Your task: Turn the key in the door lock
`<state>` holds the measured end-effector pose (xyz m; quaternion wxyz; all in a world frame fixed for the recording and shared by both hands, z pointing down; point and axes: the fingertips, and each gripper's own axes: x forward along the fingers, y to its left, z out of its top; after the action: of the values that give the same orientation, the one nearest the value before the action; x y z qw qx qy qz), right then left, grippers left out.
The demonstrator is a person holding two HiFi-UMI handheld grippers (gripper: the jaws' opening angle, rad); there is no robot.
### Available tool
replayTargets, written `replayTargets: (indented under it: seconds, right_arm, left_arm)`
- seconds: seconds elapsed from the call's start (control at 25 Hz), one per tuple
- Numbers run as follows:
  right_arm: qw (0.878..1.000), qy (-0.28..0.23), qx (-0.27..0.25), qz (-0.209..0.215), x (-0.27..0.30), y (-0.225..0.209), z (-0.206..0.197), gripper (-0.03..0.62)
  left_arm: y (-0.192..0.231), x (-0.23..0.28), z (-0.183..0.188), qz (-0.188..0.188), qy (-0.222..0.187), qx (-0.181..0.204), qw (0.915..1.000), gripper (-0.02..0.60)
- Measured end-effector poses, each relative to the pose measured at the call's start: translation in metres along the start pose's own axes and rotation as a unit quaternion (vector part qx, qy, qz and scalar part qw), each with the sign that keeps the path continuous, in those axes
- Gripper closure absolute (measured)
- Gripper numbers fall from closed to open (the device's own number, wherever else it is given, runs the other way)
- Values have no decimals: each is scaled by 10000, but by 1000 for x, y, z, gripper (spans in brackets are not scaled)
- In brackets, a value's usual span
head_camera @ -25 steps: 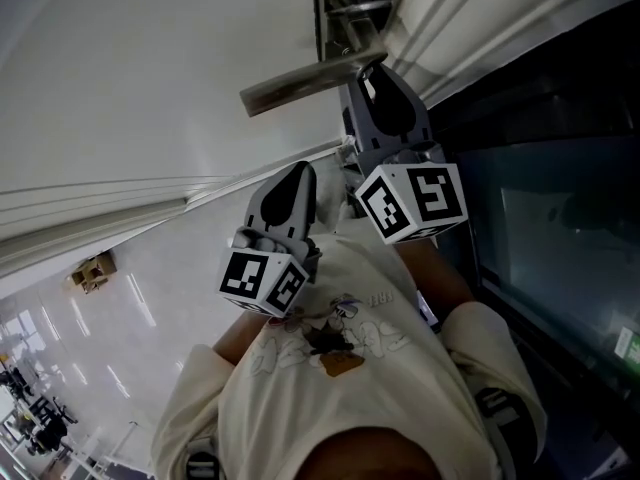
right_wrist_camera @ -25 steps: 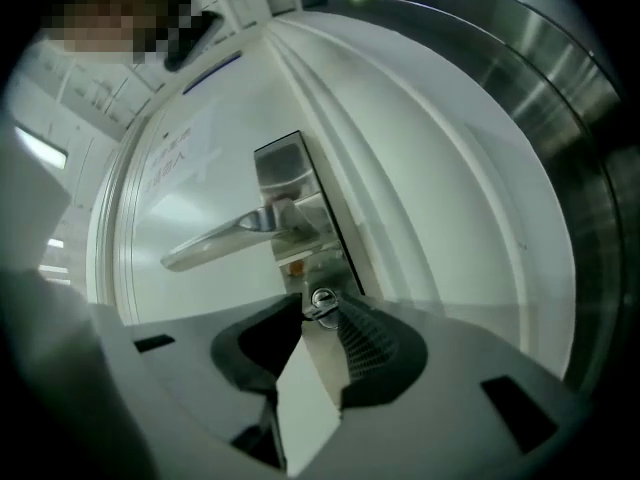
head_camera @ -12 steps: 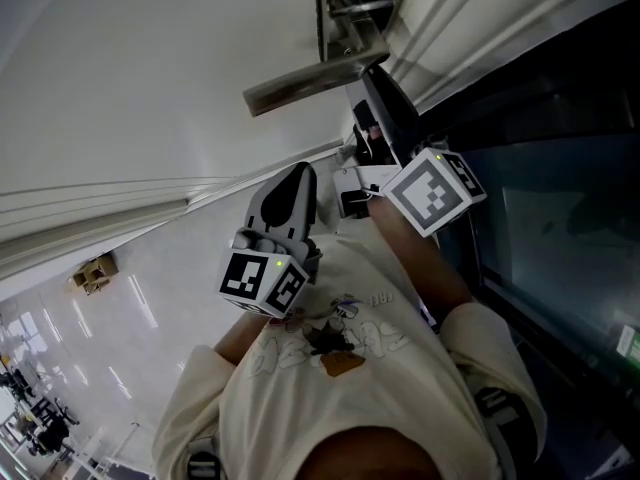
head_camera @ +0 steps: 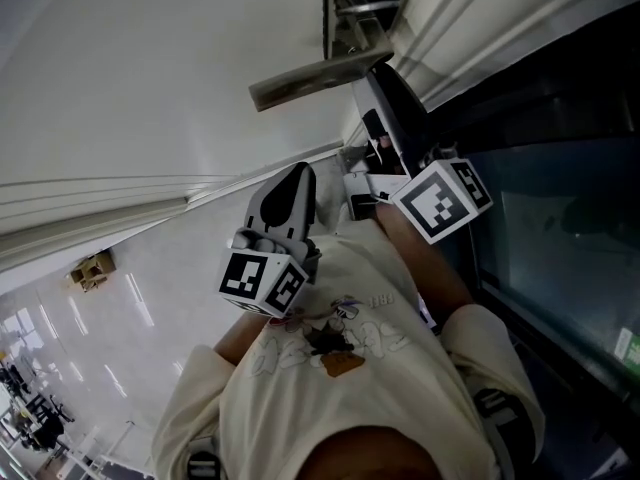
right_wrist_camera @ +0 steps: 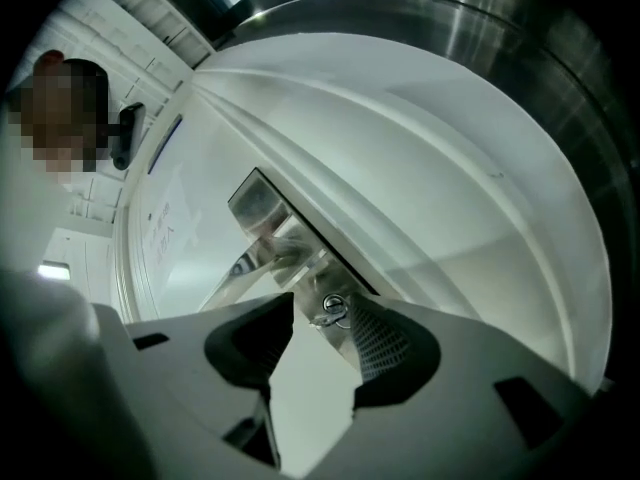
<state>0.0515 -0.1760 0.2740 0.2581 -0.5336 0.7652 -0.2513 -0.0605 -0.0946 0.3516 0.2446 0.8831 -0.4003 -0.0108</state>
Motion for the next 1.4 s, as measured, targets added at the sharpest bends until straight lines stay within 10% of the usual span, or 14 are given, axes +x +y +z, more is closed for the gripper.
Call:
replayTargets:
  seconds: [0.64,1.4]
  right_arm:
    - [9622,-73,-2714,-226,-66,14,-21,586]
    - [9633,447,-2590,-548,-81,-9,-50,588]
  left_arm:
    - [-23,9,-9,-314,140,93,9994,575]
    - [-35,15,-11,-445,138,267,9986,575]
